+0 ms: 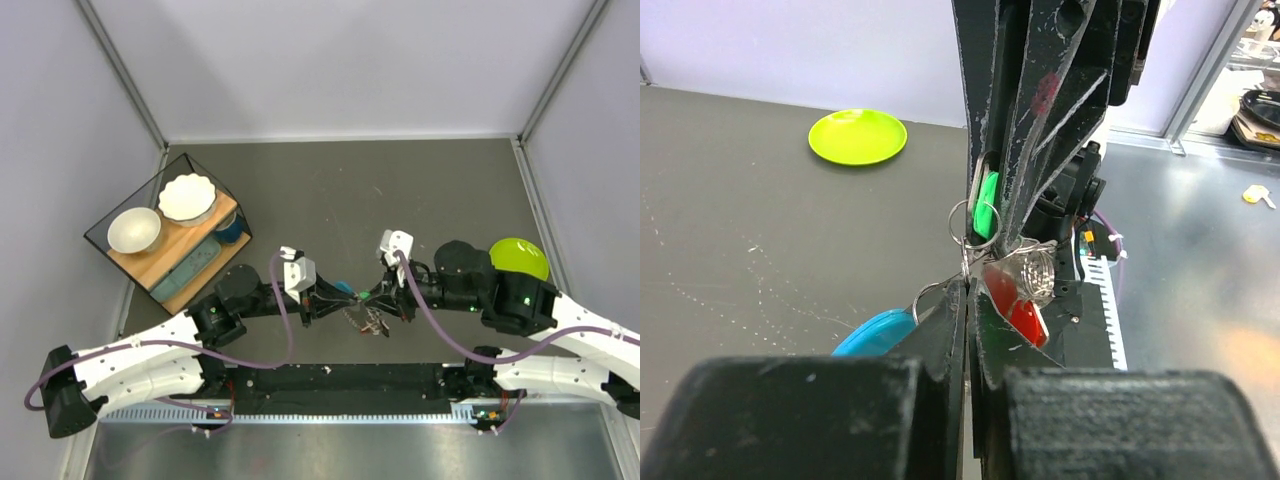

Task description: Remove the keys from the keyring

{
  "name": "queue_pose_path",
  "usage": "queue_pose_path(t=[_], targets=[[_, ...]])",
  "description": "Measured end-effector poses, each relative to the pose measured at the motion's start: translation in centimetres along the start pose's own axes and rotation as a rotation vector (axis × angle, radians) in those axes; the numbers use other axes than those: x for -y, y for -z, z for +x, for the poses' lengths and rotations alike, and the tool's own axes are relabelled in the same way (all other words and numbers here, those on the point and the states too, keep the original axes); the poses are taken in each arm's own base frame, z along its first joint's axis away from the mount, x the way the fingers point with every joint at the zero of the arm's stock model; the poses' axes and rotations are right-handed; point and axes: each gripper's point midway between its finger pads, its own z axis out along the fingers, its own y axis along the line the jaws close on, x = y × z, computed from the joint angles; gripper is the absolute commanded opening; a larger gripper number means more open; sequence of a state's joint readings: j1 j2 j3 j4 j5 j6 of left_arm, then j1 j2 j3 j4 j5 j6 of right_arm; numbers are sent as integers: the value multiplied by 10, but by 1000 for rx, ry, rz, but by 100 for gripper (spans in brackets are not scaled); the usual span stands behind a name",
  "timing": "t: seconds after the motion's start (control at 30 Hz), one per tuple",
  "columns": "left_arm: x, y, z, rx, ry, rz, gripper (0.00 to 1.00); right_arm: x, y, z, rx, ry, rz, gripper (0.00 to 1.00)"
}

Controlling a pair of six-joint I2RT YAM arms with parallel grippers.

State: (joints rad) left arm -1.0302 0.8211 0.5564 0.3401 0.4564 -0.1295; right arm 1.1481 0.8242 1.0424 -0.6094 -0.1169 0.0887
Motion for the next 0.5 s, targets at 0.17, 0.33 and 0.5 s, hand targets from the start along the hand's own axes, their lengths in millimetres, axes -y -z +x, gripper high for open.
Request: queue_pose_path(t=[0.17,0.33,0.5], targets=[[1,1,4,-15,7,1,0,5,0,5,-1,11,21,0],[2,3,4,-17,7,3,0,7,1,6,13,23,34,0],[4,6,1,-8,2,6,0,13,2,9,10,37,60,0]])
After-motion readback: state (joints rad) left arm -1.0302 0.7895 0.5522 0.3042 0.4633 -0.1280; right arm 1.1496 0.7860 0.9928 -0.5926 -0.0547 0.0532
